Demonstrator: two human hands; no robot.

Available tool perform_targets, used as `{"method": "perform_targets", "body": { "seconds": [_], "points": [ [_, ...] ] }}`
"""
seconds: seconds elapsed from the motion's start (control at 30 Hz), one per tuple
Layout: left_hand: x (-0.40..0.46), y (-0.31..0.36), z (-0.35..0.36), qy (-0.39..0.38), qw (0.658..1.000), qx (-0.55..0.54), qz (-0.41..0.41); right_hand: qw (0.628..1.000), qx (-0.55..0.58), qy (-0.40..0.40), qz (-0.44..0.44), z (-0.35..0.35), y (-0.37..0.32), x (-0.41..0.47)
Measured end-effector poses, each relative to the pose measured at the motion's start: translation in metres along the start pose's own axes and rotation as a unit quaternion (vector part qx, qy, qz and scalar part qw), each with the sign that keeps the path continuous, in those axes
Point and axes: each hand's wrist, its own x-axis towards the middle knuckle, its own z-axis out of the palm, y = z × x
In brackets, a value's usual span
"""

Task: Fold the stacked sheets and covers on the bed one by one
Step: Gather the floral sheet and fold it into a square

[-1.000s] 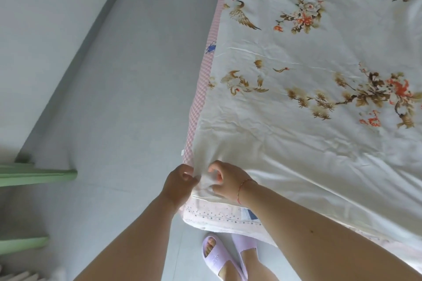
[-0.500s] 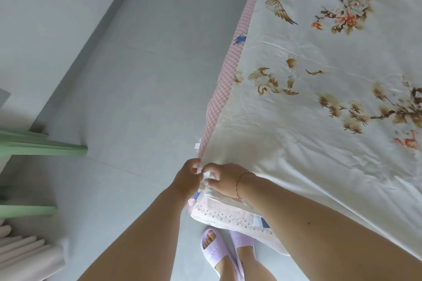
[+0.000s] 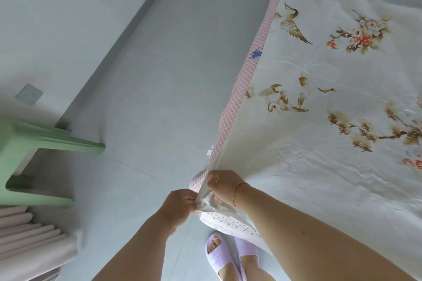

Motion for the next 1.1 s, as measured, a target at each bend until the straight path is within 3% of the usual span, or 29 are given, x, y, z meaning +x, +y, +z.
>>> {"method": "perform_targets", "body": {
  "seconds": [0.17,0.23,0.3,0.37,0.47,0.6,0.7,0.8,0.93,1.0,1.1],
  "points": [
    [-0.006,0.029,0.004,-0.027,0.989,-0.139,-0.038,0.993,0.114,0.016,0.007,0.003,0.007,-0.001],
    [-0.011,0.039,0.015,-0.019,0.997,-0.075,-0.013,0.984,0.177,0.033,0.008,0.005,0.011,0.0],
    [-0.012,0.043,0.027,0.048,0.998,0.036,0.029,0.975,0.216,0.043,0.005,0.004,0.014,-0.001],
    [-0.014,0.046,0.035,0.09,0.994,0.031,0.058,0.965,0.252,0.076,0.019,0.001,0.014,-0.004],
    [-0.019,0.055,0.04,0.026,0.997,-0.028,0.064,0.94,0.312,0.118,0.074,-0.009,0.017,-0.011],
    [-0.024,0.08,0.037,-0.034,0.999,-0.017,0.017,0.922,0.346,0.116,0.133,-0.024,0.016,-0.018],
    [-0.024,0.112,0.035,-0.115,0.992,-0.043,-0.039,0.919,0.326,0.158,0.158,-0.039,0.011,-0.021],
    [-0.024,0.14,0.035,-0.194,0.979,0.005,-0.066,0.918,0.288,0.211,0.172,-0.057,0.007,-0.027],
    [-0.011,0.168,0.036,-0.284,0.943,0.171,0.002,0.882,0.294,0.312,0.196,-0.078,0.005,-0.035],
    [-0.002,0.183,0.037,-0.305,0.897,0.306,0.09,0.827,0.326,0.395,0.231,-0.079,0.004,-0.039],
    [0.005,0.197,0.038,-0.269,0.817,0.454,0.232,0.745,0.333,0.489,0.308,-0.068,0.001,-0.046]
  ]
}}
